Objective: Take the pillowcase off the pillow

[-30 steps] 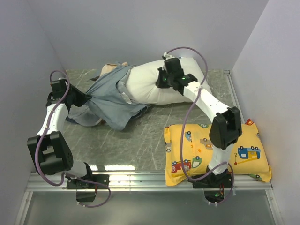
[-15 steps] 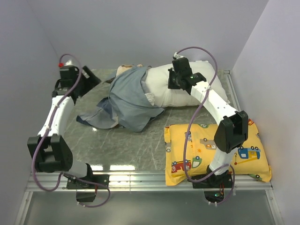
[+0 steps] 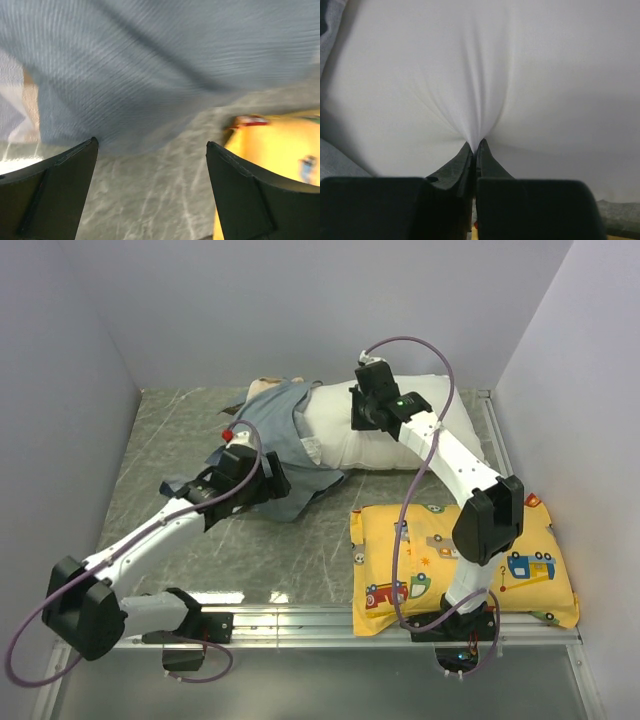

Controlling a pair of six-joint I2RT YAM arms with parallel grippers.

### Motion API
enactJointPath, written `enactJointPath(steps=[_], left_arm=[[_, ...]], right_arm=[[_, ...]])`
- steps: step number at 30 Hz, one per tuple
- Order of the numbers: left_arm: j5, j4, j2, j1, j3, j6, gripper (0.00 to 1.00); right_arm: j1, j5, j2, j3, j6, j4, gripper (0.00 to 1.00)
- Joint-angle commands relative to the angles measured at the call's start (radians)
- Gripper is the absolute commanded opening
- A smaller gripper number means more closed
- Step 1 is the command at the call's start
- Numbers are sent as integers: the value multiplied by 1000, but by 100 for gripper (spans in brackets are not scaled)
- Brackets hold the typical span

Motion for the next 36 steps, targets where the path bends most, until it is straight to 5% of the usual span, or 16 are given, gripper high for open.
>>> enactJointPath(steps=[1,7,10,11,14,24,29,30,34,36], left_arm=[[-153,69,39,-20,-23,-73,95],[-376,62,119,-20,15,-101,84],[-406,37,157,-9,47,-70,43],[-420,22,165,0,55,-67,21],[-410,16,147,44,29,-67,1],[-180,55,-89,567,-159,-113,0],[-81,79,-91,586,-117,-98,1],[-95,77,-105,566,-104,-89,1],[-137,37,-119,477,-22,-67,1],[-130,17,-114,463,-3,-63,0]], right_arm=[[23,32,-5,76,-6,36,0],[26,49,-8,71,-22,26,0],[22,55,-13,70,-32,22,0],[17,55,-14,71,-33,22,0],[-1,52,-21,68,-36,22,0],[-155,-11,-54,52,-16,32,0],[-147,-62,-64,52,-41,32,0],[-130,-65,-88,21,-62,58,5],[21,16,-169,-82,-149,144,62],[118,73,-208,-139,-202,190,74]])
